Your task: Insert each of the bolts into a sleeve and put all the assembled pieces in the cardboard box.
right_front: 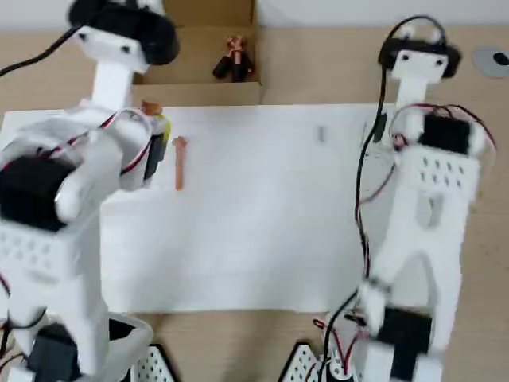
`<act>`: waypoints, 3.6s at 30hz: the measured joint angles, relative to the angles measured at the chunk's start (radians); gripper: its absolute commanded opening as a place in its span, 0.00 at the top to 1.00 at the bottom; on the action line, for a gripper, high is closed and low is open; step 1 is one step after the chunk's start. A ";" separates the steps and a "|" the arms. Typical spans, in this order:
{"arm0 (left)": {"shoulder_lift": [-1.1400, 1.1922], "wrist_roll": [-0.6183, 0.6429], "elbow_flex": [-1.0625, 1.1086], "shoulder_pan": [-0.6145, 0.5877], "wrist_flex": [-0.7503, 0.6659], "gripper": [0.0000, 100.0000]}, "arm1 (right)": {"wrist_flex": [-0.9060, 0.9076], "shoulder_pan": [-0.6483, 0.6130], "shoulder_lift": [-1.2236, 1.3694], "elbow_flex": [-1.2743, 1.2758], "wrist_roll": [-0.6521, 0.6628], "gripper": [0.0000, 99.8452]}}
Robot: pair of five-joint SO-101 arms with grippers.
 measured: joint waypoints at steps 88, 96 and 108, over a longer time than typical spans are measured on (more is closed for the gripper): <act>-1.014 0.152 1.174 0.465 -0.918 0.99 | -0.859 -0.913 -1.498 1.387 0.006 0.99; -1.016 0.152 1.221 0.334 -0.988 0.99 | -0.859 -0.913 -1.498 1.387 0.006 0.99; -1.016 0.227 1.229 0.341 -1.003 0.99 | -0.859 -0.913 -1.498 1.387 0.006 0.99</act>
